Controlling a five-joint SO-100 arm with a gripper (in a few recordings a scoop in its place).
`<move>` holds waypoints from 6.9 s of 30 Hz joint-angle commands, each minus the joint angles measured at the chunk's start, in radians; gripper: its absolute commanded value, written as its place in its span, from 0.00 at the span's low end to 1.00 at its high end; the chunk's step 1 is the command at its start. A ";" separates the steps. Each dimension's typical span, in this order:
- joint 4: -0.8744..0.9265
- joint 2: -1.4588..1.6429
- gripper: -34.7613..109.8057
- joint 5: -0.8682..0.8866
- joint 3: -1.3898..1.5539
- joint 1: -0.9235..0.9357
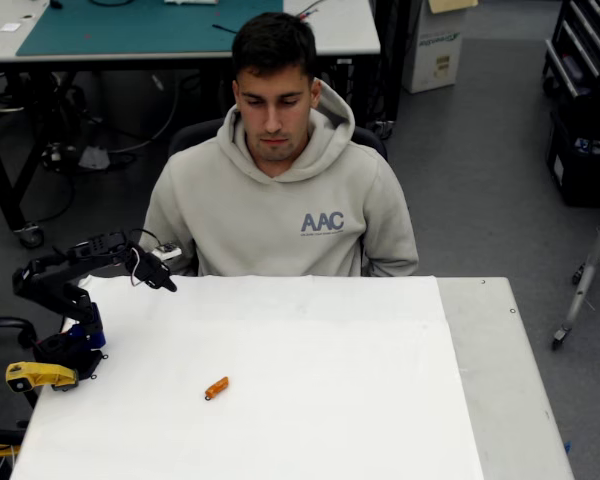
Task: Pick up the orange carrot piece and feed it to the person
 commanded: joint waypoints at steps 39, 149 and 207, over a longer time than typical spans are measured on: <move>-0.005 -0.854 0.22 -0.407 -0.726 0.618; 0.009 -1.203 0.22 -0.534 -0.801 0.649; 0.009 -1.289 0.22 -0.548 -2.249 0.057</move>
